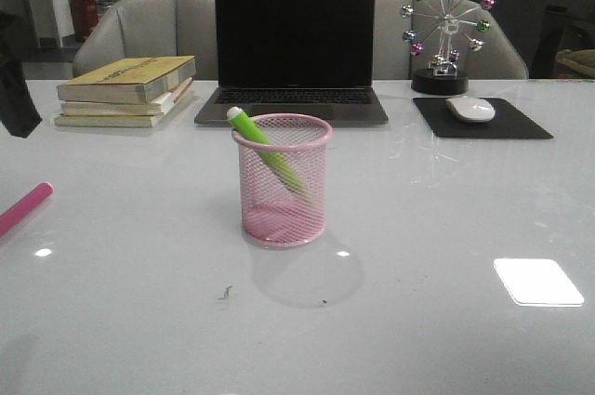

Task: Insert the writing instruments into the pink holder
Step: 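Lower the left gripper onto the pink marker and grasp it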

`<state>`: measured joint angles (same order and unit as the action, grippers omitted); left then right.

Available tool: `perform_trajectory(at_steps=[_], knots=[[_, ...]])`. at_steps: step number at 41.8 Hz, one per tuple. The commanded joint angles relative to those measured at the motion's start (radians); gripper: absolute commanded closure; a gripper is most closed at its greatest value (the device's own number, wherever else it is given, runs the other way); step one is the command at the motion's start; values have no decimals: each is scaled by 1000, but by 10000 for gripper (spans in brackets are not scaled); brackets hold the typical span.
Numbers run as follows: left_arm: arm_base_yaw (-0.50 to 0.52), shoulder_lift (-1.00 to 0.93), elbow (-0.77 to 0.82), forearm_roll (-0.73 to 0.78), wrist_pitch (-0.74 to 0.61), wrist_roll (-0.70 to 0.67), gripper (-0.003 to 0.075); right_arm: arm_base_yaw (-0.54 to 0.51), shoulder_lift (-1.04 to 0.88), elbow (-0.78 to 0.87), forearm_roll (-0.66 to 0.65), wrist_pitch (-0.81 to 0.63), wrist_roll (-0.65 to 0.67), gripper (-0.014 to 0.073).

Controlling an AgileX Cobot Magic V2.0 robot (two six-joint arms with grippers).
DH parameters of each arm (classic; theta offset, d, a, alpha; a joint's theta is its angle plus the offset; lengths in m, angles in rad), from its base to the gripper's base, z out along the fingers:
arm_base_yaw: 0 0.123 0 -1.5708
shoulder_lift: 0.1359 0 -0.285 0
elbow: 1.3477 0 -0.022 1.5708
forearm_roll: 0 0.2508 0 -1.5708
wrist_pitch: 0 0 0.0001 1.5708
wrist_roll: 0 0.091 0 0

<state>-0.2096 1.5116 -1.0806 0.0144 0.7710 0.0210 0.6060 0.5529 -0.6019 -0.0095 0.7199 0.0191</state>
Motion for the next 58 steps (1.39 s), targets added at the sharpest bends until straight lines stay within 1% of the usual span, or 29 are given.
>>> perform_trajectory(at_steps=[1, 10, 20, 32, 41, 44, 58], knots=[[51, 48, -81, -6, -43, -8, 178, 1, -1, -27, -6, -69, 1, 126], [120, 226, -196, -8, -39, -8, 178, 1, -1, -27, -6, -69, 1, 126], [138, 373, -297, -22, -36, -8, 178, 1, 0, -27, -6, -69, 1, 126], [138, 466, -368, -53, -42, -8, 178, 1, 0, -27, -6, -70, 1, 126], [138, 488, -376, -56, -68, -8, 181, 1, 0, -27, -6, -70, 1, 126], [138, 491, -380, -56, -65, -8, 199, 1, 0, -27, -6, -70, 1, 126], [138, 502, -385, -56, -42, -8, 330, 1, 0, -27, -6, -70, 1, 126]])
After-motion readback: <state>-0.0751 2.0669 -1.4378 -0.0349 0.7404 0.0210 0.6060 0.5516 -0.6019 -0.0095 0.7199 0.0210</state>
